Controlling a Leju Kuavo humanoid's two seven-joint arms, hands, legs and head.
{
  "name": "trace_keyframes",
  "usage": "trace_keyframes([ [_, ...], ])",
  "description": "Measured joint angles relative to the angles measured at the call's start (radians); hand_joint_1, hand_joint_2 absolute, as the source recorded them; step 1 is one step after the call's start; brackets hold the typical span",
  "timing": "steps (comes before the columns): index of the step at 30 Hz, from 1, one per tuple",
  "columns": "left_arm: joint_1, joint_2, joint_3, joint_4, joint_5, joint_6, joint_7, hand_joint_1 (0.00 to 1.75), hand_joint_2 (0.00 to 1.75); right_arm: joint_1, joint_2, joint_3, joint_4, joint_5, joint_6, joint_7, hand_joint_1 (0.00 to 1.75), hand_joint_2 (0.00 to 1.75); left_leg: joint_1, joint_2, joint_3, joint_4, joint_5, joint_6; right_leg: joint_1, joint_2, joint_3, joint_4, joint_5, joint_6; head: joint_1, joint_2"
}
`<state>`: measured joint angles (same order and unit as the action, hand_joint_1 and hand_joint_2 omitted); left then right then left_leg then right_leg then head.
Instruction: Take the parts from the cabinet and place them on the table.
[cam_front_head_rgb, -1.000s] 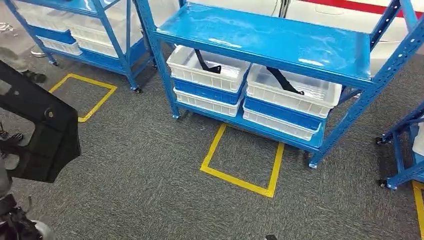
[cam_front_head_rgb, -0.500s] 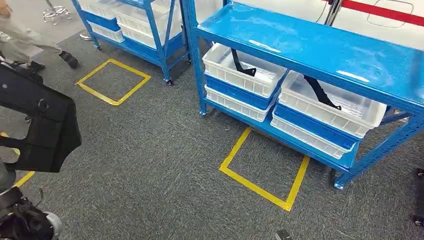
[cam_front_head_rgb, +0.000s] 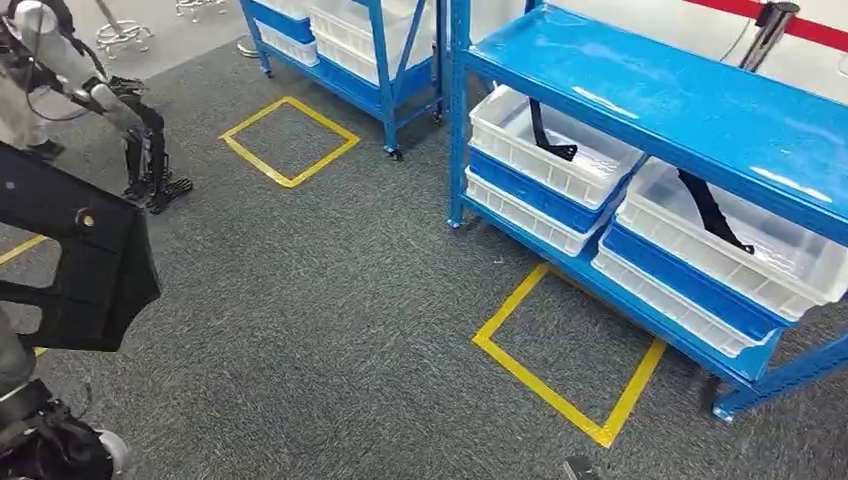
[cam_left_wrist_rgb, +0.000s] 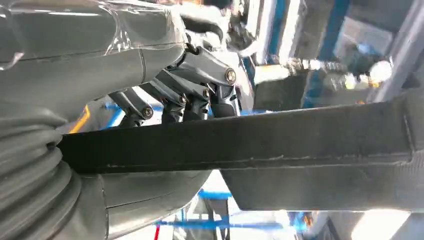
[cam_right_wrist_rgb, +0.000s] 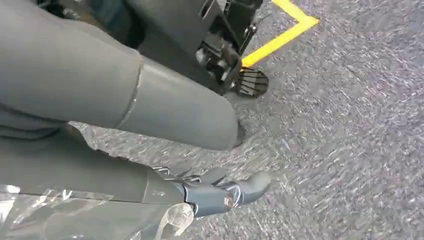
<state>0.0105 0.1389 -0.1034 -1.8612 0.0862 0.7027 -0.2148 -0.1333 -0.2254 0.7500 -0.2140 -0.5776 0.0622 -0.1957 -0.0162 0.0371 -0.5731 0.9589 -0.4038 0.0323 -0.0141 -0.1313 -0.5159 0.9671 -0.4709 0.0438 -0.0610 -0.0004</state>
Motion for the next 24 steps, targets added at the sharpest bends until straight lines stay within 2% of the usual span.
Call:
trace_keyframes([
  [1, 0.004, -0.001, 0.006, 0.000, 0.010, 0.000, -0.001, 1.75, 1.75, -0.002, 0.002, 0.000, 0.000, 0.001, 0.000, 0.000, 0.00, 0.00, 0.006, -0.015, 0.014, -0.015, 0.010, 0.010, 0.006, -0.011, 0.002, -0.002, -0.005, 0.009, 0.001, 0.000],
  [2, 0.007, -0.006, 0.007, 0.000, 0.018, 0.000, -0.002, 1.75, 1.75, 0.003, 0.002, 0.000, 0.000, 0.005, 0.000, 0.002, 0.00, 0.00, 0.011, -0.024, 0.017, -0.021, 0.014, 0.013, -0.003, 0.035, 0.003, 0.015, -0.018, 0.011, 0.001, 0.000],
  [3, 0.004, -0.008, 0.011, 0.000, 0.025, 0.001, -0.005, 1.75, 1.75, 0.005, 0.004, 0.001, 0.000, 0.010, 0.000, 0.006, 0.00, 0.00, 0.014, -0.034, 0.017, -0.023, 0.017, 0.022, -0.001, 0.081, -0.019, 0.071, -0.056, 0.008, 0.005, 0.000],
  [4, 0.005, -0.012, 0.011, 0.001, 0.031, 0.000, -0.006, 1.75, 1.75, 0.011, 0.003, 0.001, 0.000, 0.010, 0.000, 0.013, 0.00, 0.00, 0.014, -0.045, 0.017, -0.023, 0.018, 0.025, -0.003, 0.107, -0.057, 0.151, -0.097, 0.007, 0.006, 0.000],
  [5, 0.007, -0.017, 0.011, 0.003, 0.034, 0.000, -0.006, 1.75, 1.75, 0.013, 0.003, 0.001, 0.000, 0.009, 0.000, 0.024, 0.00, 0.00, 0.013, -0.059, 0.016, -0.023, 0.018, 0.026, -0.002, 0.120, -0.102, 0.242, -0.134, 0.008, 0.007, 0.000],
  [6, 0.010, -0.021, 0.011, 0.004, 0.033, 0.000, -0.006, 1.75, 1.75, 0.016, 0.003, 0.000, 0.000, 0.005, 0.000, 0.031, 0.00, 0.00, 0.012, -0.075, 0.016, -0.022, 0.018, 0.027, -0.002, 0.125, -0.142, 0.316, -0.154, 0.010, 0.007, 0.000],
  [7, 0.012, -0.023, 0.011, 0.007, 0.032, 0.000, -0.006, 1.75, 1.75, 0.020, 0.003, 0.000, 0.000, 0.001, 0.000, 0.041, 0.00, 0.00, 0.012, -0.090, 0.017, -0.022, 0.018, 0.027, -0.002, 0.125, -0.156, 0.334, -0.147, 0.011, 0.007, 0.000],
  [8, 0.012, -0.026, 0.011, 0.009, 0.030, 0.000, -0.006, 1.75, 1.75, 0.022, 0.003, 0.000, 0.000, -0.001, 0.000, 0.049, 0.00, 0.00, 0.013, -0.105, 0.018, -0.021, 0.018, 0.027, -0.003, 0.126, -0.148, 0.303, -0.117, 0.012, 0.007, 0.000],
  [9, 0.014, -0.029, 0.011, 0.010, 0.027, 0.000, -0.003, 1.75, 1.75, 0.024, 0.003, 0.000, 0.000, -0.003, 0.000, 0.059, 0.00, 0.00, 0.014, -0.122, 0.019, -0.019, 0.017, 0.026, -0.004, 0.128, -0.118, 0.229, -0.068, 0.013, 0.007, 0.000],
  [10, 0.015, -0.030, 0.011, 0.010, 0.024, 0.000, -0.001, 1.75, 1.75, 0.024, 0.003, 0.000, 0.000, -0.004, 0.000, 0.066, 0.00, 0.00, 0.016, -0.136, 0.020, -0.015, 0.015, 0.023, -0.008, 0.142, -0.079, 0.134, -0.016, 0.013, 0.008, 0.000],
  [11, 0.015, -0.032, 0.011, 0.010, 0.022, 0.000, 0.002, 1.75, 1.75, 0.026, 0.003, 0.000, 0.000, -0.005, 0.000, 0.071, 0.00, 0.00, 0.018, -0.149, 0.019, -0.009, 0.012, 0.017, -0.013, 0.179, -0.038, 0.040, 0.026, 0.015, 0.008, 0.000],
  [12, 0.015, -0.033, 0.012, 0.010, 0.022, 0.000, 0.002, 1.75, 1.75, 0.027, 0.002, 0.000, 0.000, -0.004, 0.000, 0.077, 0.00, 0.00, 0.012, -0.160, 0.011, 0.001, 0.006, 0.009, -0.015, 0.220, -0.024, 0.006, 0.016, 0.015, 0.008, 0.000],
  [14, 0.017, -0.034, 0.013, 0.010, 0.022, 0.000, 0.008, 1.75, 1.75, 0.024, 0.000, 0.000, 0.000, 0.001, 0.000, 0.083, 0.00, 0.00, 0.017, -0.180, 0.005, -0.001, 0.009, 0.000, -0.009, 0.193, -0.026, 0.007, 0.017, 0.008, 0.007, 0.000],
  [15, 0.021, -0.034, 0.012, 0.010, 0.021, 0.000, 0.009, 1.75, 1.75, 0.020, 0.000, 0.000, 0.000, 0.009, 0.000, 0.087, 0.00, 0.00, 0.022, -0.191, 0.003, -0.004, 0.011, -0.006, -0.004, 0.181, -0.024, 0.008, 0.017, 0.000, 0.007, 0.000],
  [16, 0.024, -0.034, 0.012, 0.010, 0.020, 0.000, 0.013, 1.75, 1.75, 0.017, 0.001, 0.000, 0.000, 0.013, 0.000, 0.090, 0.00, 0.00, 0.023, -0.204, -0.001, -0.002, 0.012, -0.011, -0.009, 0.165, -0.023, 0.005, 0.021, -0.007, 0.007, 0.000],
  [17, 0.030, -0.034, 0.012, 0.010, 0.020, 0.000, 0.019, 1.75, 1.75, 0.015, 0.005, 0.000, 0.000, 0.017, 0.000, 0.092, 0.00, 0.00, 0.023, -0.172, -0.004, 0.012, 0.004, -0.013, -0.012, 0.151, -0.021, 0.002, 0.023, -0.012, 0.007, 0.000],
  [18, 0.027, -0.034, 0.011, 0.011, 0.020, 0.000, 0.019, 1.75, 1.75, 0.017, 0.003, 0.000, 0.000, 0.018, 0.000, 0.095, 0.00, 0.00, 0.018, -0.109, -0.028, 0.061, -0.028, -0.020, -0.013, 0.140, -0.021, 0.001, 0.021, -0.019, -0.002, 0.000],
  [19, 0.024, -0.034, 0.010, 0.012, 0.021, -0.001, 0.021, 1.75, 1.75, 0.018, 0.003, 0.000, 0.000, 0.018, -0.001, 0.100, 0.00, 0.00, 0.021, -0.079, -0.065, 0.135, -0.064, -0.028, -0.012, 0.128, -0.020, 0.001, 0.020, -0.022, -0.002, 0.000],
  [20, 0.024, -0.036, 0.005, 0.014, 0.022, -0.001, 0.022, 1.75, 1.75, 0.020, 0.004, 0.000, 0.000, 0.018, -0.001, 0.103, 0.00, 0.00, 0.025, -0.063, -0.108, 0.221, -0.101, -0.033, -0.011, 0.116, -0.020, 0.001, 0.019, -0.023, -0.002, 0.000],
  [21, 0.025, -0.036, -0.002, 0.018, 0.023, -0.001, 0.023, 1.75, 1.75, 0.021, 0.004, 0.000, 0.000, 0.018, -0.002, 0.110, 0.00, 0.00, 0.029, -0.056, -0.148, 0.300, -0.127, -0.037, -0.010, 0.102, -0.020, 0.002, 0.017, -0.024, -0.002, 0.000],
  [22, 0.025, -0.036, -0.008, 0.021, 0.023, -0.001, 0.024, 1.75, 1.75, 0.022, 0.004, 0.000, 0.000, 0.019, -0.002, 0.114, 0.00, 0.00, 0.032, -0.052, -0.170, 0.338, -0.129, -0.040, -0.010, 0.089, -0.019, 0.002, 0.016, -0.023, -0.002, 0.000],
  [23, 0.024, -0.037, -0.011, 0.023, 0.023, -0.001, 0.024, 1.75, 1.75, 0.021, 0.006, 0.000, 0.000, 0.021, -0.001, 0.118, 0.00, 0.00, 0.035, -0.049, -0.163, 0.317, -0.109, -0.041, -0.010, 0.077, -0.017, 0.002, 0.014, -0.022, -0.003, 0.000],
  [24, 0.023, -0.037, -0.014, 0.024, 0.023, -0.001, 0.024, 1.75, 1.75, 0.021, 0.007, 0.001, 0.000, 0.021, -0.001, 0.119, 0.00, 0.00, 0.036, -0.044, -0.129, 0.248, -0.070, -0.041, -0.011, 0.065, -0.013, 0.002, 0.011, -0.019, -0.003, 0.000],
])
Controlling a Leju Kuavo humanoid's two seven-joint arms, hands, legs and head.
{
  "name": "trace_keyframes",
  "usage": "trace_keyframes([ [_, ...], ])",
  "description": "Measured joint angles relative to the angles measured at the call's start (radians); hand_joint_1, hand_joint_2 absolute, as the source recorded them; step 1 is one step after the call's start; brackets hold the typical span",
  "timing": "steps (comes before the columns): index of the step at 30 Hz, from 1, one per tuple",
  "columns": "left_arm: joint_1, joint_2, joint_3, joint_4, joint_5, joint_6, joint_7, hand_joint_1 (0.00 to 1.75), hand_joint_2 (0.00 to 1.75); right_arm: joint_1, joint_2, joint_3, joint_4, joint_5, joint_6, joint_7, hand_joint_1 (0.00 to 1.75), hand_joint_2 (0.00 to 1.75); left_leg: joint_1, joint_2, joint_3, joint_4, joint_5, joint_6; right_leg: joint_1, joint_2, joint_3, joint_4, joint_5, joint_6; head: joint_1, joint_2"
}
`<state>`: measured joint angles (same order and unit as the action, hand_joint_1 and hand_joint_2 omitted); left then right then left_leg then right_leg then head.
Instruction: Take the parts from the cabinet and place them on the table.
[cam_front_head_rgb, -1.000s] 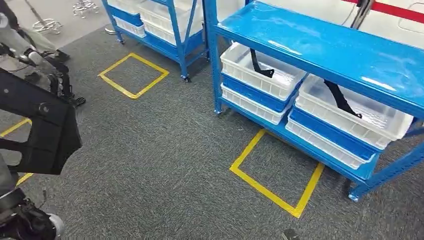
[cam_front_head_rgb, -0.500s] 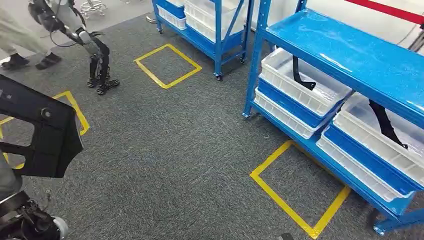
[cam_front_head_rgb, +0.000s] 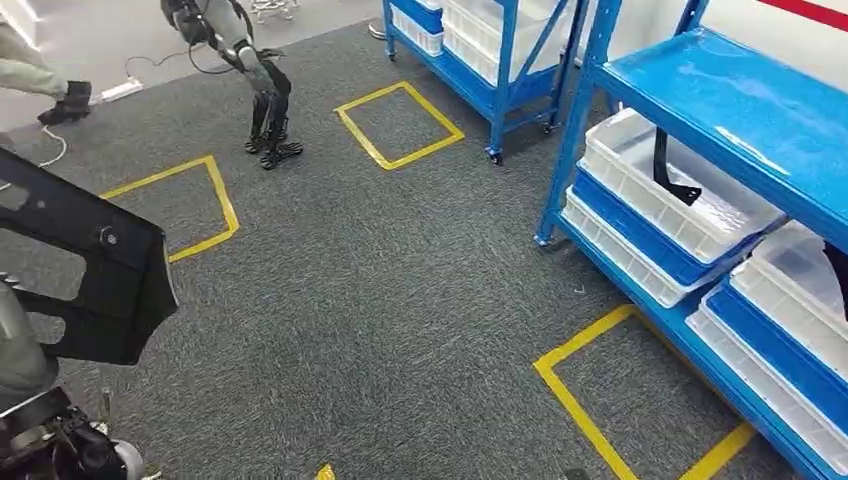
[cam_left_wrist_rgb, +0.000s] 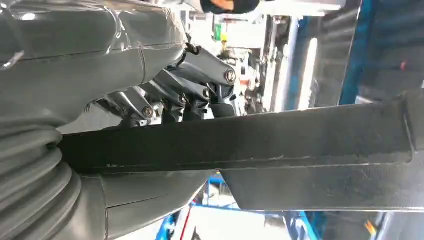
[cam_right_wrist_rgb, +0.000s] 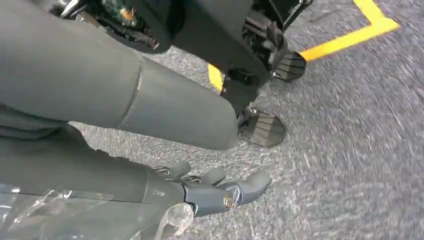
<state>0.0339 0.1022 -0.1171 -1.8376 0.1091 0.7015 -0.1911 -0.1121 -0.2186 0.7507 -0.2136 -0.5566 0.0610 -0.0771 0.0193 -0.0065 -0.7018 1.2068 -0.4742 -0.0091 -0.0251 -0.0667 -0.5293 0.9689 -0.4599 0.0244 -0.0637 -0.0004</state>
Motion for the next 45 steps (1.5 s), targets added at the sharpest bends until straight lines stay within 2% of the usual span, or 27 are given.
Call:
trace_keyframes([
  [2, -0.005, 0.000, -0.003, 0.000, -0.001, 0.000, 0.000, 1.75, 1.75, -0.001, 0.005, 0.000, 0.000, 0.000, 0.000, 0.001, 0.00, 0.00, -0.003, 0.051, 0.102, -0.195, 0.084, 0.006, -0.001, -0.020, 0.012, 0.000, -0.007, 0.008, 0.000, 0.000],
  [3, -0.012, 0.000, -0.005, 0.001, -0.002, 0.000, 0.001, 1.75, 1.75, 0.000, 0.005, 0.000, 0.000, 0.001, 0.000, 0.001, 0.00, 0.00, -0.014, 0.093, 0.122, -0.239, 0.079, 0.011, 0.006, -0.030, 0.018, -0.001, -0.012, 0.015, 0.000, 0.000],
  [7, -0.012, 0.000, -0.011, 0.002, 0.011, -0.001, 0.017, 1.75, 1.75, -0.009, 0.008, 0.002, 0.000, 0.012, 0.001, -0.011, 0.00, 0.00, -0.023, 0.041, 0.115, -0.245, 0.083, 0.034, 0.007, -0.072, 0.034, -0.014, -0.019, 0.039, 0.004, 0.000],
  [8, -0.013, 0.000, -0.015, 0.001, 0.025, -0.001, 0.018, 1.75, 1.75, -0.008, 0.008, 0.002, 0.000, 0.012, 0.001, -0.014, 0.00, 0.00, -0.009, 0.027, 0.125, -0.256, 0.092, 0.046, 0.002, -0.061, 0.037, -0.011, -0.027, 0.047, 0.005, 0.000],
  [9, -0.014, 0.000, -0.019, 0.001, 0.034, 0.000, 0.017, 1.75, 1.75, -0.009, 0.008, 0.003, 0.000, 0.013, 0.001, -0.015, 0.00, 0.00, -0.012, 0.014, 0.127, -0.259, 0.092, 0.051, 0.001, 0.001, 0.029, 0.021, -0.050, 0.047, 0.008, 0.000],
  [10, -0.017, 0.000, -0.023, 0.001, 0.042, -0.001, 0.017, 1.75, 1.75, -0.007, 0.007, 0.003, 0.000, 0.012, 0.001, -0.019, 0.00, 0.00, -0.012, 0.007, 0.128, -0.258, 0.093, 0.059, 0.001, 0.039, -0.004, 0.093, -0.093, 0.044, 0.009, 0.000],
  [12, -0.015, 0.000, -0.031, 0.002, 0.045, -0.002, 0.016, 1.75, 1.75, -0.004, 0.006, 0.003, 0.000, 0.013, 0.001, -0.018, 0.00, 0.00, -0.014, -0.022, 0.128, -0.258, 0.093, 0.062, 0.006, 0.061, -0.100, 0.273, -0.161, 0.043, 0.011, 0.000],
  [13, -0.015, 0.000, -0.036, 0.002, 0.047, -0.002, 0.014, 1.75, 1.75, -0.002, 0.006, 0.003, 0.000, 0.012, 0.001, -0.018, 0.00, 0.00, -0.017, -0.038, 0.128, -0.258, 0.092, 0.063, 0.007, 0.062, -0.131, 0.322, -0.167, 0.042, 0.011, 0.000],
  [14, -0.015, 0.000, -0.040, 0.002, 0.047, -0.002, 0.014, 1.75, 1.75, 0.000, 0.006, 0.003, 0.000, 0.012, 0.001, -0.018, 0.00, 0.00, -0.018, -0.054, 0.129, -0.258, 0.092, 0.063, 0.007, 0.062, -0.141, 0.320, -0.150, 0.040, 0.011, 0.000],
  [16, -0.015, 0.000, -0.046, 0.002, 0.047, -0.002, 0.014, 1.75, 1.75, 0.003, 0.006, 0.004, 0.000, 0.012, 0.001, -0.018, 0.00, 0.00, -0.017, -0.089, 0.134, -0.256, 0.091, 0.062, 0.006, 0.070, -0.090, 0.178, -0.052, 0.035, 0.012, 0.000],
  [17, -0.015, 0.000, -0.048, 0.002, 0.047, -0.002, 0.014, 1.75, 1.75, 0.003, 0.006, 0.004, 0.000, 0.012, 0.001, -0.019, 0.00, 0.00, -0.017, -0.104, 0.137, -0.256, 0.090, 0.060, 0.004, 0.092, -0.047, 0.075, 0.001, 0.032, 0.012, 0.000],
  [18, -0.015, 0.000, -0.050, 0.002, 0.044, -0.002, 0.014, 1.75, 1.75, 0.005, 0.006, 0.004, 0.000, 0.012, 0.001, -0.019, 0.00, 0.00, -0.015, -0.117, 0.135, -0.255, 0.089, 0.057, 0.001, 0.153, -0.021, 0.004, 0.018, 0.029, 0.012, 0.000],
  [22, -0.013, 0.000, -0.052, 0.001, 0.022, -0.002, 0.018, 1.75, 1.75, -0.006, 0.005, 0.003, 0.000, -0.004, 0.001, -0.024, 0.00, 0.00, -0.012, -0.159, 0.125, -0.256, 0.093, 0.031, 0.013, 0.110, -0.014, -0.002, 0.017, 0.015, 0.010, 0.000],
  [23, -0.011, 0.000, -0.052, 0.001, 0.019, -0.002, 0.022, 1.75, 1.75, -0.007, 0.011, 0.003, -0.001, -0.026, 0.001, -0.037, 0.00, 0.00, -0.012, -0.153, 0.121, -0.249, 0.089, 0.029, 0.005, 0.092, -0.010, -0.011, 0.023, 0.006, 0.011, 0.000],
  [24, -0.010, 0.001, -0.052, 0.000, 0.018, -0.001, 0.023, 1.75, 1.75, -0.007, 0.008, 0.000, -0.001, -0.050, 0.001, -0.050, 0.00, 0.00, -0.017, -0.080, 0.110, -0.221, 0.072, 0.025, 0.005, 0.080, -0.006, -0.013, 0.022, 0.001, 0.008, 0.000],
  [25, -0.013, 0.001, -0.052, 0.000, 0.017, -0.001, 0.024, 1.75, 1.75, -0.002, 0.007, -0.005, 0.000, -0.068, 0.000, -0.068, 0.00, 0.00, -0.016, -0.040, 0.081, -0.161, 0.038, 0.019, 0.005, 0.069, -0.005, -0.013, 0.020, -0.006, 0.004, 0.000],
  [27, -0.011, 0.003, -0.053, 0.000, 0.017, -0.001, 0.031, 1.75, 1.75, 0.005, 0.007, -0.016, 0.000, -0.072, 0.000, -0.099, 0.00, 0.00, -0.008, -0.014, -0.009, 0.015, -0.037, 0.007, 0.007, 0.041, -0.004, -0.012, 0.017, -0.009, 0.004, 0.000],
  [29, -0.011, 0.005, -0.056, 0.000, 0.020, -0.001, 0.032, 1.75, 1.75, 0.005, 0.006, -0.023, 0.000, -0.061, 0.000, -0.112, 0.00, 0.00, -0.002, -0.009, -0.051, 0.089, -0.044, 0.001, 0.007, 0.014, -0.003, -0.012, 0.014, -0.007, 0.004, 0.000],
  [31, -0.014, 0.006, -0.056, 0.000, 0.020, -0.001, 0.032, 1.75, 1.75, 0.004, 0.006, -0.024, 0.000, -0.050, 0.000, -0.115, 0.00, 0.00, 0.001, 0.002, 0.010, -0.029, 0.022, -0.001, 0.007, -0.011, 0.003, -0.012, 0.010, -0.001, 0.004, 0.000],
  [32, -0.017, 0.007, -0.058, 0.000, 0.019, -0.001, 0.032, 1.75, 1.75, 0.004, 0.008, -0.024, 0.000, -0.042, 0.000, -0.114, 0.00, 0.00, 0.000, 0.025, 0.068, -0.138, 0.065, 0.001, 0.007, -0.022, 0.008, -0.012, 0.006, 0.003, 0.004, 0.000],
  [33, -0.023, 0.008, -0.060, 0.000, 0.017, -0.001, 0.032, 1.75, 1.75, 0.004, 0.008, -0.024, 0.000, -0.040, 0.000, -0.112, 0.00, 0.00, -0.002, 0.074, 0.120, -0.228, 0.091, 0.005, 0.009, -0.034, 0.015, -0.012, 0.002, 0.008, 0.004, 0.000],
  [34, -0.031, 0.009, -0.062, 0.000, 0.016, -0.001, 0.033, 1.75, 1.75, 0.005, 0.008, -0.024, 0.000, -0.037, 0.000, -0.106, 0.00, 0.00, -0.012, 0.096, 0.121, -0.244, 0.086, 0.012, 0.016, -0.044, 0.020, -0.012, -0.005, 0.017, 0.004, 0.000],
  [38, -0.032, 0.009, -0.066, -0.005, 0.010, 0.000, 0.038, 1.75, 1.75, -0.007, 0.015, -0.024, -0.001, -0.032, 0.000, -0.085, 0.00, 0.00, -0.019, 0.038, 0.120, -0.253, 0.092, 0.042, 0.012, -0.091, 0.039, -0.022, -0.014, 0.043, 0.010, 0.000],
  [40, -0.037, 0.010, -0.066, -0.009, 0.009, 0.000, 0.039, 1.75, 1.75, -0.004, 0.019, -0.024, -0.001, -0.030, 0.001, -0.075, 0.00, 0.00, -0.009, 0.016, 0.129, -0.261, 0.098, 0.054, 0.004, 0.012, 0.018, 0.041, -0.059, 0.046, 0.013, 0.000],
  [41, -0.041, 0.010, -0.066, -0.009, 0.011, 0.000, 0.042, 1.75, 1.75, 0.000, 0.020, -0.024, 0.000, -0.029, 0.001, -0.072, 0.00, 0.00, -0.009, 0.003, 0.129, -0.260, 0.100, 0.060, 0.004, 0.044, -0.027, 0.134, -0.107, 0.046, 0.015, 0.000],
  [43, -0.041, 0.010, -0.069, -0.009, 0.011, -0.001, 0.044, 1.75, 1.75, 0.004, 0.021, -0.023, 0.000, -0.022, 0.001, -0.064, 0.00, 0.00, -0.012, -0.025, 0.128, -0.260, 0.098, 0.063, 0.007, 0.061, -0.119, 0.304, -0.166, 0.048, 0.017, 0.000],
  [45, -0.041, 0.010, -0.072, -0.009, 0.012, -0.001, 0.045, 1.75, 1.75, 0.008, 0.023, -0.023, 0.000, -0.021, 0.001, -0.063, 0.00, 0.00, -0.014, -0.060, 0.131, -0.260, 0.098, 0.064, 0.007, 0.062, -0.146, 0.318, -0.136, 0.046, 0.017, 0.000],
])
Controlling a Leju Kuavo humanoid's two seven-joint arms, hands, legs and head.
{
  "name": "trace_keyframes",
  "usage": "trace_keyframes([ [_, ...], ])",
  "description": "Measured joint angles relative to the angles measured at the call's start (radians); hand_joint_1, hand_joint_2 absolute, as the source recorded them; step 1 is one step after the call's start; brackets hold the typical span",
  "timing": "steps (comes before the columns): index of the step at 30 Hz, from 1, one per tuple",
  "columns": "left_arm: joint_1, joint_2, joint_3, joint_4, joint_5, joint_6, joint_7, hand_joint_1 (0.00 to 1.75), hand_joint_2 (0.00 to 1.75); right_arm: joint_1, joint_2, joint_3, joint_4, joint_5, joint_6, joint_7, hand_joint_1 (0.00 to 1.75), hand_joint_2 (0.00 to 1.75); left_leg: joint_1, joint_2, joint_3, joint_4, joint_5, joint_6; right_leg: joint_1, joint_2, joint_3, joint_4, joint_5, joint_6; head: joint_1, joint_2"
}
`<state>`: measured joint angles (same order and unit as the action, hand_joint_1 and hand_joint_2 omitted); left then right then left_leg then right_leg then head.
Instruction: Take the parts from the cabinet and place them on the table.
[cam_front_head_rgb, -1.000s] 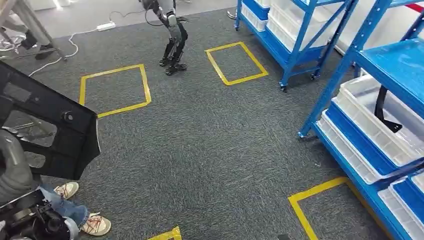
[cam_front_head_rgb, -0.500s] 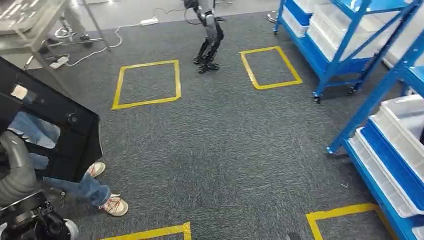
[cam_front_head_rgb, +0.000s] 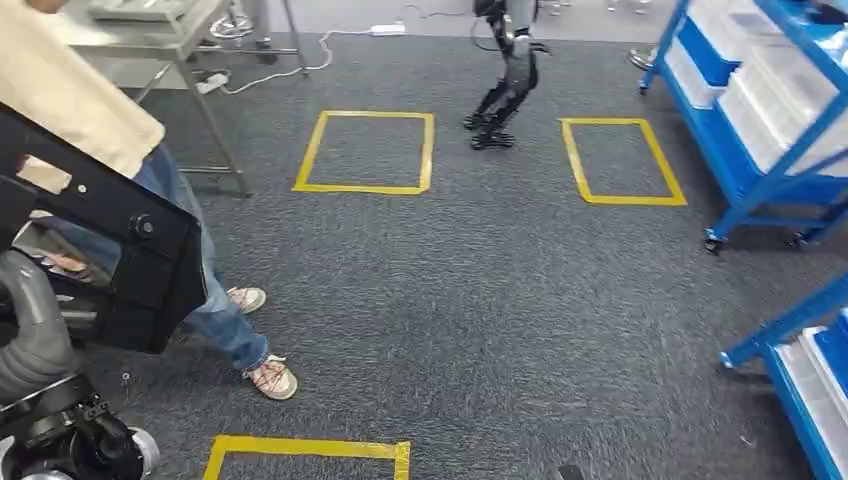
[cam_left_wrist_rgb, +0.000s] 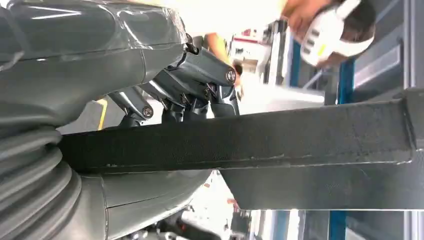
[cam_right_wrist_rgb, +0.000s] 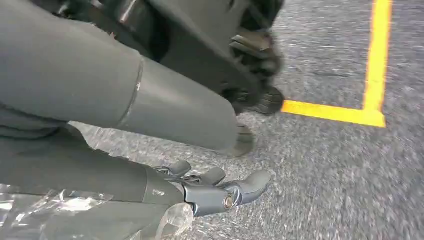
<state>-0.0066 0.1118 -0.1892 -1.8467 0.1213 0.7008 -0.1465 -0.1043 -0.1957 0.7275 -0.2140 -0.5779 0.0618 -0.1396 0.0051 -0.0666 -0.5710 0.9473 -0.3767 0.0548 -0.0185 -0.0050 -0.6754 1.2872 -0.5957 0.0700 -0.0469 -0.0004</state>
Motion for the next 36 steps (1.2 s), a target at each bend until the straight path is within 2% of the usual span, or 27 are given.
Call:
trace_keyframes([
  [2, 0.000, 0.000, 0.000, 0.000, 0.000, 0.000, 0.001, 1.75, 1.75, 0.002, 0.002, 0.001, 0.000, 0.000, 0.000, 0.000, 0.00, 0.00, 0.001, -0.035, 0.005, 0.000, -0.001, -0.001, -0.002, 0.015, 0.067, -0.176, 0.109, -0.006, 0.000, 0.000],
  [3, 0.000, 0.000, -0.001, 0.000, 0.000, 0.000, 0.002, 1.75, 1.75, 0.002, 0.002, 0.001, 0.000, 0.000, 0.000, 0.000, 0.00, 0.00, 0.001, -0.048, 0.007, 0.001, -0.002, -0.003, -0.004, 0.047, 0.105, -0.269, 0.152, -0.009, 0.000, 0.000],
  [4, -0.002, 0.000, -0.001, 0.000, 0.001, 0.000, 0.002, 1.75, 1.75, 0.003, 0.001, 0.001, 0.000, 0.000, 0.000, 0.000, 0.00, 0.00, -0.004, -0.058, 0.003, 0.005, -0.004, -0.009, -0.004, 0.104, 0.123, -0.327, 0.161, -0.011, 0.000, 0.000],
  [6, -0.004, 0.002, -0.002, 0.000, 0.003, 0.000, 0.005, 1.75, 1.75, -0.002, 0.001, 0.001, 0.001, 0.000, 0.000, 0.001, 0.00, 0.00, -0.002, -0.081, -0.004, 0.006, -0.005, -0.021, 0.000, 0.074, 0.126, -0.327, 0.161, -0.018, -0.001, 0.000],
  [8, 0.000, 0.006, -0.002, 0.000, 0.005, 0.000, 0.005, 1.75, 1.75, -0.010, 0.005, 0.001, 0.000, 0.000, 0.000, 0.001, 0.00, 0.00, 0.005, -0.106, -0.010, 0.002, -0.002, -0.037, 0.004, 0.046, 0.130, -0.330, 0.165, -0.034, -0.002, 0.000],
  [9, 0.001, 0.008, -0.003, 0.000, 0.005, 0.000, 0.006, 1.75, 1.75, -0.011, 0.008, 0.001, 0.000, 0.000, 0.000, 0.001, 0.00, 0.00, 0.008, -0.076, -0.011, 0.017, -0.010, -0.036, 0.000, 0.032, 0.132, -0.335, 0.169, -0.041, -0.002, 0.000],
  [10, -0.004, 0.010, -0.002, 0.000, 0.005, 0.000, 0.006, 1.75, 1.75, -0.009, 0.008, 0.001, 0.000, 0.001, 0.000, 0.000, 0.00, 0.00, 0.003, -0.011, -0.030, 0.056, -0.035, -0.040, 0.001, 0.020, 0.133, -0.336, 0.166, -0.047, -0.006, 0.000],
  [11, -0.007, 0.013, -0.003, 0.000, 0.005, 0.000, 0.006, 1.75, 1.75, -0.006, 0.008, 0.001, 0.000, 0.001, 0.000, 0.001, 0.00, 0.00, 0.003, 0.027, -0.070, 0.137, -0.080, -0.046, 0.003, 0.007, 0.133, -0.336, 0.165, -0.051, -0.008, 0.000],
  [13, -0.005, 0.015, -0.006, 0.000, 0.006, 0.000, 0.009, 1.75, 1.75, -0.003, 0.008, 0.001, 0.001, 0.001, 0.000, 0.001, 0.00, 0.00, 0.008, 0.048, -0.157, 0.307, -0.150, -0.057, 0.005, -0.022, 0.133, -0.335, 0.162, -0.054, -0.008, 0.000],
  [14, -0.004, 0.016, -0.007, 0.000, 0.006, 0.000, 0.009, 1.75, 1.75, -0.002, 0.008, 0.000, 0.001, 0.001, 0.000, 0.001, 0.00, 0.00, 0.010, 0.050, -0.178, 0.349, -0.154, -0.059, 0.006, -0.036, 0.133, -0.335, 0.161, -0.054, -0.008, 0.000],
  [15, -0.005, 0.016, -0.008, 0.000, 0.008, 0.000, 0.009, 1.75, 1.75, -0.002, 0.008, 0.000, 0.001, 0.000, 0.000, 0.001, 0.00, 0.00, 0.011, 0.051, -0.173, 0.337, -0.141, -0.061, 0.006, -0.049, 0.134, -0.335, 0.160, -0.053, -0.008, 0.000],
  [16, -0.005, 0.016, -0.008, 0.000, 0.008, 0.001, 0.009, 1.75, 1.75, -0.002, 0.009, 0.000, 0.001, -0.003, 0.000, 0.001, 0.00, 0.00, 0.012, 0.055, -0.144, 0.280, -0.112, -0.062, 0.006, -0.060, 0.135, -0.335, 0.158, -0.051, -0.008, 0.000],
  [17, -0.005, 0.016, -0.008, 0.000, 0.008, 0.001, 0.010, 1.75, 1.75, -0.002, 0.010, 0.000, 0.001, -0.005, 0.000, 0.000, 0.00, 0.00, 0.012, 0.067, -0.093, 0.184, -0.070, -0.061, 0.005, -0.073, 0.139, -0.335, 0.156, -0.048, -0.008, 0.000],
  [18, -0.006, 0.018, -0.010, 0.000, 0.008, 0.000, 0.010, 1.75, 1.75, -0.003, 0.011, 0.000, 0.001, -0.010, 0.000, -0.001, 0.00, 0.00, 0.011, 0.101, -0.029, 0.071, -0.031, -0.058, 0.005, -0.085, 0.144, -0.335, 0.152, -0.044, -0.008, 0.000],
  [19, -0.009, 0.019, -0.010, 0.000, 0.008, 0.000, 0.010, 1.75, 1.75, -0.002, 0.012, 0.000, 0.001, -0.010, 0.000, -0.002, 0.00, 0.00, 0.005, 0.156, -0.004, 0.013, -0.023, -0.048, 0.010, -0.094, 0.149, -0.335, 0.148, -0.038, -0.008, 0.000],
  [23, -0.010, 0.024, -0.011, 0.000, 0.019, 0.000, 0.010, 1.75, 1.75, -0.009, 0.018, 0.000, 0.001, -0.010, 0.000, -0.011, 0.00, 0.00, -0.008, 0.110, -0.007, 0.013, -0.019, -0.023, 0.011, -0.137, 0.169, -0.341, 0.134, -0.014, -0.003, 0.000],
  [24, -0.011, 0.026, -0.012, -0.001, 0.019, 0.000, 0.010, 1.75, 1.75, -0.012, 0.018, 0.001, 0.000, -0.010, 0.000, -0.012, 0.00, 0.00, 0.002, 0.095, 0.005, 0.003, -0.012, -0.013, 0.008, -0.142, 0.170, -0.338, 0.127, -0.005, -0.003, 0.000],
  [25, -0.013, 0.026, -0.012, -0.001, 0.020, 0.000, 0.009, 1.75, 1.75, -0.010, 0.018, 0.001, 0.000, -0.009, 0.000, -0.013, 0.00, 0.00, 0.003, 0.081, 0.008, 0.002, -0.011, -0.010, 0.003, -0.076, 0.166, -0.309, 0.106, -0.001, 0.000, 0.000],
  [26, -0.019, 0.026, -0.012, -0.001, 0.023, 0.000, 0.010, 1.75, 1.75, -0.010, 0.019, 0.001, 0.000, -0.009, 0.000, -0.016, 0.00, 0.00, 0.004, 0.073, 0.008, 0.002, -0.011, -0.002, 0.001, -0.030, 0.135, -0.238, 0.065, -0.002, 0.001, 0.000],
  [28, -0.020, 0.026, -0.013, 0.000, 0.024, 0.000, 0.010, 1.75, 1.75, -0.006, 0.019, 0.001, 0.000, -0.008, 0.000, -0.016, 0.00, 0.00, 0.002, 0.046, 0.006, 0.003, -0.013, 0.003, 0.001, -0.003, 0.046, -0.062, -0.012, 0.000, 0.003, 0.000],
  [29, -0.019, 0.026, -0.014, 0.000, 0.023, 0.000, 0.010, 1.75, 1.75, -0.003, 0.019, 0.001, 0.000, -0.007, 0.000, -0.016, 0.00, 0.00, 0.000, 0.031, 0.007, 0.003, -0.013, 0.004, 0.001, -0.001, 0.014, -0.005, -0.026, 0.001, 0.003, 0.000],
  [30, -0.019, 0.026, -0.014, 0.000, 0.023, 0.000, 0.010, 1.75, 1.75, -0.001, 0.019, 0.001, 0.000, -0.003, 0.000, -0.016, 0.00, 0.00, 0.000, 0.012, 0.008, 0.003, -0.013, 0.003, 0.001, -0.001, 0.003, 0.002, -0.013, 0.001, 0.003, 0.000],
  [32, -0.019, 0.026, -0.014, -0.001, 0.022, 0.000, 0.012, 1.75, 1.75, 0.002, 0.019, 0.002, 0.000, -0.002, 0.000, -0.016, 0.00, 0.00, 0.001, -0.022, 0.013, 0.004, -0.015, 0.002, -0.002, 0.006, 0.053, -0.129, 0.079, -0.002, 0.003, 0.000],
  [33, -0.019, 0.026, -0.014, -0.001, 0.021, 0.000, 0.012, 1.75, 1.75, 0.002, 0.019, 0.002, 0.000, -0.002, 0.000, -0.016, 0.00, 0.00, 0.003, -0.036, 0.017, 0.006, -0.017, -0.002, -0.006, 0.025, 0.097, -0.233, 0.134, -0.002, 0.003, 0.000],
  [34, -0.019, 0.026, -0.013, -0.001, 0.020, 0.000, 0.012, 1.75, 1.75, 0.004, 0.019, 0.002, 0.000, -0.002, 0.000, -0.016, 0.00, 0.00, 0.004, -0.047, 0.016, 0.007, -0.020, -0.007, -0.012, 0.077, 0.124, -0.308, 0.161, -0.001, 0.003, 0.000],
  [35, -0.022, 0.027, -0.013, -0.001, 0.019, 0.000, 0.013, 1.75, 1.75, 0.004, 0.019, 0.002, 0.000, -0.002, 0.000, -0.016, 0.00, 0.00, -0.002, -0.058, 0.010, 0.014, -0.023, -0.014, -0.010, 0.093, 0.135, -0.330, 0.149, -0.005, 0.003, 0.000],
  [36, -0.021, 0.027, -0.014, -0.001, 0.018, 0.000, 0.013, 1.75, 1.75, 0.002, 0.018, 0.001, 0.000, -0.002, 0.000, -0.018, 0.00, 0.00, 0.001, -0.068, 0.007, 0.010, -0.020, -0.020, -0.009, 0.084, 0.133, -0.325, 0.149, -0.010, 0.002, 0.000],
])
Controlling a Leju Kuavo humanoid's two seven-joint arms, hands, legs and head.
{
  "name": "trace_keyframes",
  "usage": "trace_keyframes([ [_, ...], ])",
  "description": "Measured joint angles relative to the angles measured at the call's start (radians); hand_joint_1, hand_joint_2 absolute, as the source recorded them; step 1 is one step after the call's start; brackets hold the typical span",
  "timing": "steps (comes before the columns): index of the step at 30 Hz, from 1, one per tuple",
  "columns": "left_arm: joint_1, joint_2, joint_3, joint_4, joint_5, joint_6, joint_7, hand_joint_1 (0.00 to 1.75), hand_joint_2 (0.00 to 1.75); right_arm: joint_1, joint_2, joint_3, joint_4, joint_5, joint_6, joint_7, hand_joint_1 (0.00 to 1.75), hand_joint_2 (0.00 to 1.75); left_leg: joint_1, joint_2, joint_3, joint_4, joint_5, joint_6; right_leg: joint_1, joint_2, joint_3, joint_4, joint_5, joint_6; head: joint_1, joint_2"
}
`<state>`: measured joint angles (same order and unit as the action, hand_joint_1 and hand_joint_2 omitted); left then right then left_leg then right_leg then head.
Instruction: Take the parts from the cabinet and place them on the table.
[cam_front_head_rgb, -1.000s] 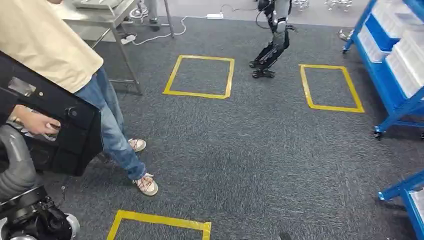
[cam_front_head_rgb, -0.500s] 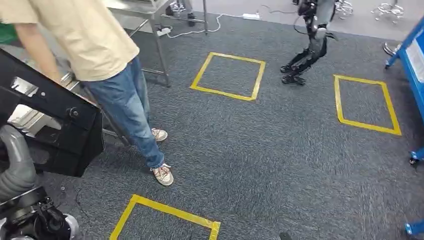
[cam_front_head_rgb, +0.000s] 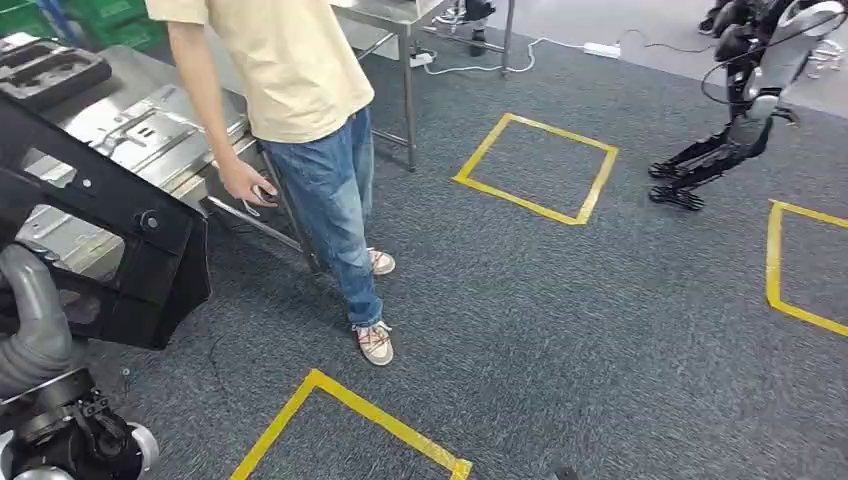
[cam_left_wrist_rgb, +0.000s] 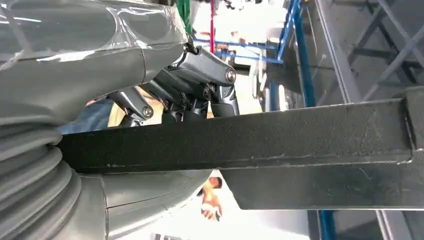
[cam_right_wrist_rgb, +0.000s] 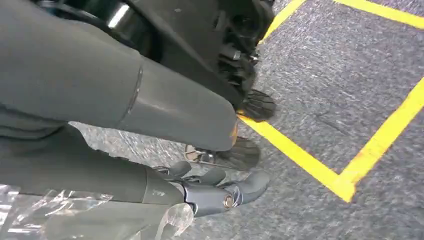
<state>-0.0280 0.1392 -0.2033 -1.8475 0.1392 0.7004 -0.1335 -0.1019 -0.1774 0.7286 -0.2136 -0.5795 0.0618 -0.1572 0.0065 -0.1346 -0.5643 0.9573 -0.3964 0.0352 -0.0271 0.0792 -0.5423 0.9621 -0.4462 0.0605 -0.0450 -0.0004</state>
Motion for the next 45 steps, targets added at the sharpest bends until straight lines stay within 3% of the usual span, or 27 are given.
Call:
trace_keyframes([
  [3, 0.004, 0.005, -0.003, 0.000, 0.000, -0.002, 0.000, 1.75, 1.75, -0.012, 0.001, 0.000, 0.000, 0.001, 0.000, -0.002, 0.00, 0.00, 0.011, -0.026, -0.009, 0.000, 0.001, -0.019, 0.006, -0.042, 0.004, -0.006, 0.004, -0.025, -0.001, 0.000],
  [5, 0.001, 0.006, -0.005, 0.000, 0.000, -0.001, 0.000, 1.75, 1.75, -0.008, 0.001, 0.000, 0.000, 0.002, 0.000, -0.002, 0.00, 0.00, 0.004, 0.088, -0.043, 0.081, -0.046, -0.023, 0.009, -0.065, 0.008, -0.008, 0.001, -0.038, -0.006, 0.000],
  [7, 0.002, 0.007, -0.008, 0.001, 0.001, -0.001, 0.000, 1.75, 1.75, -0.004, 0.000, 0.000, 0.000, 0.004, 0.000, -0.002, 0.00, 0.00, 0.007, 0.114, -0.135, 0.260, -0.123, -0.030, 0.014, -0.094, 0.009, -0.008, -0.003, -0.043, -0.007, 0.000],
  [9, 0.005, 0.007, -0.010, 0.003, 0.003, -0.001, 0.000, 1.75, 1.75, -0.003, -0.002, 0.000, 0.000, 0.006, 0.000, -0.001, 0.00, 0.00, 0.008, 0.118, -0.184, 0.350, -0.136, -0.033, 0.016, -0.121, 0.010, -0.007, -0.006, -0.045, -0.007, 0.000],
  [10, 0.006, 0.007, -0.010, 0.003, 0.004, 0.000, 0.000, 1.75, 1.75, -0.004, -0.002, 0.000, 0.000, 0.007, 0.000, -0.001, 0.00, 0.00, 0.008, 0.119, -0.171, 0.318, -0.112, -0.032, 0.017, -0.132, 0.013, -0.007, -0.008, -0.045, -0.007, 0.000],
  [12, 0.005, 0.008, -0.010, 0.003, 0.005, 0.001, 0.000, 1.75, 1.75, -0.005, -0.001, 0.000, 0.000, 0.008, 0.000, 0.001, 0.00, 0.00, 0.005, 0.143, -0.079, 0.139, -0.025, -0.027, 0.017, -0.157, 0.023, -0.008, -0.015, -0.041, -0.007, 0.000],
  [13, 0.005, 0.008, -0.010, 0.003, 0.005, 0.001, 0.000, 1.75, 1.75, -0.005, -0.001, 0.000, 0.000, 0.008, 0.000, 0.003, 0.00, 0.00, 0.001, 0.184, -0.030, 0.046, 0.007, -0.020, 0.019, -0.167, 0.031, -0.008, -0.020, -0.037, -0.007, 0.000],
  [14, 0.004, 0.009, -0.010, 0.003, 0.006, 0.001, 0.000, 1.75, 1.75, -0.004, -0.001, 0.000, 0.000, 0.008, 0.000, 0.006, 0.00, 0.00, -0.012, 0.229, -0.014, 0.010, 0.001, -0.011, 0.027, -0.176, 0.036, -0.005, -0.027, -0.030, -0.008, 0.000],
  [18, 0.004, 0.012, -0.010, 0.003, 0.010, 0.001, 0.000, 1.75, 1.75, -0.015, 0.000, 0.000, 0.000, 0.008, 0.000, 0.012, 0.00, 0.00, -0.013, 0.167, -0.019, 0.003, 0.006, 0.011, 0.026, -0.224, 0.051, -0.013, -0.038, -0.009, -0.005, 0.000],
  [20, 0.001, 0.012, -0.009, 0.003, 0.010, 0.001, -0.002, 1.75, 1.75, -0.012, 0.000, 0.001, 0.000, 0.009, 0.000, 0.013, 0.00, 0.00, -0.001, 0.142, -0.011, -0.003, 0.011, 0.023, 0.017, -0.128, 0.032, 0.043, -0.077, 0.001, -0.002, 0.000],
  [21, 0.001, 0.012, -0.009, 0.003, 0.011, 0.001, -0.001, 1.75, 1.75, -0.011, 0.000, 0.001, 0.000, 0.008, 0.000, 0.012, 0.00, 0.00, -0.001, 0.134, -0.011, -0.003, 0.011, 0.026, 0.017, -0.100, -0.007, 0.119, -0.118, 0.003, -0.001, 0.000],
  [23, 0.002, 0.012, -0.010, 0.003, 0.011, 0.000, -0.001, 1.75, 1.75, -0.007, 0.000, 0.001, 0.000, 0.009, 0.000, 0.014, 0.00, 0.00, -0.002, 0.104, -0.011, -0.003, 0.009, 0.029, 0.017, -0.087, -0.101, 0.301, -0.187, 0.007, 0.000, 0.000],
  [24, 0.003, 0.012, -0.010, 0.003, 0.011, 0.000, -0.001, 1.75, 1.75, -0.006, 0.000, 0.001, 0.000, 0.009, 0.000, 0.014, 0.00, 0.00, -0.002, 0.089, -0.010, -0.003, 0.009, 0.029, 0.016, -0.087, -0.125, 0.336, -0.185, 0.007, 0.000, 0.000],
  [25, 0.003, 0.012, -0.010, 0.003, 0.011, 0.000, -0.001, 1.75, 1.75, -0.005, 0.000, 0.001, 0.000, 0.009, 0.000, 0.014, 0.00, 0.00, -0.001, 0.072, -0.009, -0.002, 0.009, 0.029, 0.016, -0.086, -0.125, 0.317, -0.159, 0.007, 0.000, 0.000],
  [27, 0.002, 0.012, -0.010, 0.003, 0.013, 0.000, 0.000, 1.75, 1.75, -0.004, 0.000, 0.001, 0.000, 0.010, 0.000, 0.013, 0.00, 0.00, 0.002, 0.041, -0.003, -0.001, 0.008, 0.027, 0.012, -0.075, -0.060, 0.156, -0.058, 0.005, 0.000, 0.000],
  [28, 0.001, 0.012, -0.010, 0.003, 0.014, -0.001, 0.000, 1.75, 1.75, -0.003, -0.001, 0.001, 0.000, 0.010, 0.000, 0.012, 0.00, 0.00, 0.003, 0.027, 0.000, 0.000, 0.005, 0.023, 0.007, -0.045, -0.018, 0.057, -0.010, 0.006, 0.000, 0.000],
  [29, 0.000, 0.012, -0.010, 0.003, 0.014, -0.001, 0.000, 1.75, 1.75, -0.001, -0.001, 0.001, 0.000, 0.010, 0.000, 0.012, 0.00, 0.00, -0.003, 0.016, -0.003, 0.003, 0.004, 0.015, 0.004, 0.012, 0.004, 0.004, -0.006, 0.006, 0.000, 0.000],
  [33, 0.001, 0.014, -0.011, 0.003, 0.016, -0.002, 0.004, 1.75, 1.75, -0.013, 0.001, 0.001, 0.000, 0.010, 0.000, 0.009, 0.00, 0.00, 0.006, -0.029, -0.014, -0.002, 0.011, -0.009, 0.013, -0.037, 0.006, -0.002, -0.001, -0.021, -0.001, 0.000],
  [34, 0.002, 0.015, -0.011, 0.003, 0.016, -0.002, 0.005, 1.75, 1.75, -0.014, 0.004, 0.001, 0.000, 0.011, 0.000, 0.008, 0.00, 0.00, 0.008, -0.018, -0.017, 0.007, 0.003, -0.011, 0.007, -0.054, 0.007, -0.007, 0.003, -0.029, -0.001, 0.000],
  [35, 0.000, 0.016, -0.011, 0.003, 0.016, -0.001, 0.005, 1.75, 1.75, -0.012, 0.003, 0.001, 0.000, 0.010, 0.000, 0.008, 0.00, 0.00, 0.000, 0.048, -0.034, 0.046, -0.023, -0.014, 0.009, -0.063, 0.008, -0.008, 0.002, -0.036, -0.008, 0.000],
  [36, -0.003, 0.018, -0.011, 0.003, 0.016, -0.002, 0.005, 1.75, 1.75, -0.010, 0.003, 0.001, 0.000, 0.010, 0.000, 0.008, 0.00, 0.00, -0.001, 0.087, -0.071, 0.121, -0.063, -0.019, 0.011, -0.077, 0.008, -0.008, 0.000, -0.042, -0.010, 0.000],
  [39, 0.001, 0.019, -0.012, 0.003, 0.018, -0.002, 0.006, 1.75, 1.75, -0.004, 0.002, 0.001, 0.000, 0.011, 0.000, 0.008, 0.00, 0.00, 0.003, 0.118, -0.181, 0.344, -0.141, -0.025, 0.017, -0.117, 0.009, -0.008, -0.004, -0.046, -0.011, 0.000],
  [40, 0.001, 0.019, -0.012, 0.004, 0.018, -0.001, 0.007, 1.75, 1.75, -0.004, 0.002, 0.001, 0.000, 0.013, 0.000, 0.008, 0.00, 0.00, 0.004, 0.119, -0.179, 0.337, -0.127, -0.026, 0.017, -0.131, 0.010, -0.008, -0.006, -0.046, -0.011, 0.000],
  [42, 0.001, 0.019, -0.011, 0.004, 0.019, 0.000, 0.008, 1.75, 1.75, -0.005, 0.004, 0.001, 0.000, 0.020, 0.000, 0.010, 0.00, 0.00, 0.004, 0.130, -0.106, 0.196, -0.056, -0.024, 0.017, -0.154, 0.016, -0.008, -0.010, -0.044, -0.011, 0.000],
  [43, 0.001, 0.021, -0.011, 0.004, 0.018, 0.000, 0.008, 1.75, 1.75, -0.006, 0.008, 0.001, 0.000, 0.023, 0.000, 0.014, 0.00, 0.00, 0.002, 0.154, -0.050, 0.092, -0.015, -0.020, 0.017, -0.167, 0.022, -0.008, -0.014, -0.040, -0.011, 0.000],
  [44, 0.000, 0.021, -0.011, 0.004, 0.017, 0.000, 0.007, 1.75, 1.75, -0.006, 0.008, 0.001, 0.000, 0.024, 0.000, 0.019, 0.00, 0.00, -0.003, 0.215, -0.009, 0.018, -0.001, -0.013, 0.021, -0.175, 0.028, -0.008, -0.018, -0.036, -0.011, 0.000],
  [45, -0.001, 0.022, -0.011, 0.004, 0.016, 0.000, 0.007, 1.75, 1.75, -0.005, 0.008, 0.001, 0.000, 0.026, 0.000, 0.023, 0.00, 0.00, -0.010, 0.210, -0.008, 0.007, -0.004, -0.007, 0.028, -0.185, 0.028, -0.005, -0.025, -0.028, -0.009, 0.000],
])
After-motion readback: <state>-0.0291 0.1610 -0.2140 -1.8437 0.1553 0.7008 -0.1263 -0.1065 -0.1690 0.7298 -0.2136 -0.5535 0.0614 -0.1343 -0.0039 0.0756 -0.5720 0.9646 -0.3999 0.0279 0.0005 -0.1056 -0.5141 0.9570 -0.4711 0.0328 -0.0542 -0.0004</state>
